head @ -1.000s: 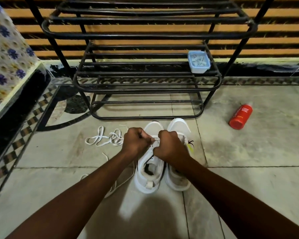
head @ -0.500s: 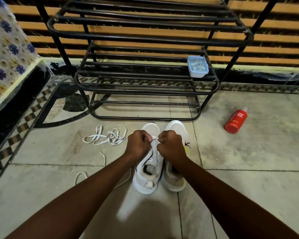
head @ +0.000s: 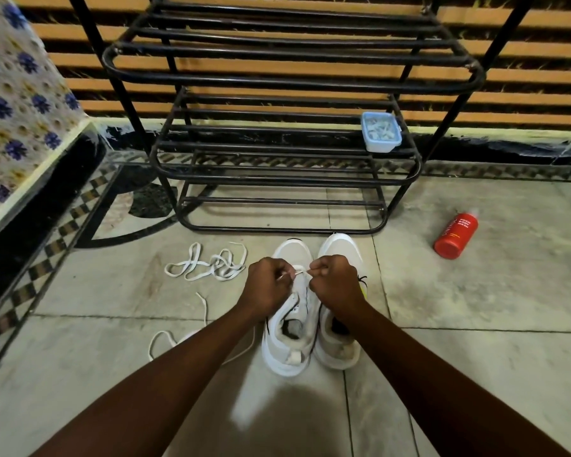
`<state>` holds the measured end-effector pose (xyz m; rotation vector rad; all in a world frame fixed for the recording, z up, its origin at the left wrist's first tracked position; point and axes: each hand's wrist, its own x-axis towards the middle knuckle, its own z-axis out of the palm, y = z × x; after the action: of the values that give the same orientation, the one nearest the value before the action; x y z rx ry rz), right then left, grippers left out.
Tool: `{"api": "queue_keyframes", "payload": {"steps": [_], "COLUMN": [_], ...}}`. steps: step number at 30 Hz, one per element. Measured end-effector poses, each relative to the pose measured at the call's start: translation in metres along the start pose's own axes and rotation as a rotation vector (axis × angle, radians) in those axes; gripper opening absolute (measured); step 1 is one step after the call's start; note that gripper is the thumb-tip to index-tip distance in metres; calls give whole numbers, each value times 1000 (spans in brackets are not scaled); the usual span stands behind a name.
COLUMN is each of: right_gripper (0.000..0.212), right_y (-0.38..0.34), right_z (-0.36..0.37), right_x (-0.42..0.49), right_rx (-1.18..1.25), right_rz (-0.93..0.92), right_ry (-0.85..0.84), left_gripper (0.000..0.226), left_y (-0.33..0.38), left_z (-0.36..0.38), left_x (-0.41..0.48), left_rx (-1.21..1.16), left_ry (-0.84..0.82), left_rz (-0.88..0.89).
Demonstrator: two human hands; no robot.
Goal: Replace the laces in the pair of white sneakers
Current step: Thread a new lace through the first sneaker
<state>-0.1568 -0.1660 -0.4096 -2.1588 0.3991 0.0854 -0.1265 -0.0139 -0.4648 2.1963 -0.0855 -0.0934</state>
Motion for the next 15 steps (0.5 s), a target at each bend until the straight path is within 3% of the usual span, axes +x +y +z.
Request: {"api": "queue_keyframes", "payload": {"steps": [15], "right_gripper": [31], "right_y": [5], "right_z": [3], "right_x": [5], "right_rx": [-11], "right_rz": [-1], "right_ry": [-48], "left_gripper": [19], "left_y": [14], "left_z": [7], "left_x": [-8], "left_rx": [12], "left_ry": [40], "left_rz": [-36]}}
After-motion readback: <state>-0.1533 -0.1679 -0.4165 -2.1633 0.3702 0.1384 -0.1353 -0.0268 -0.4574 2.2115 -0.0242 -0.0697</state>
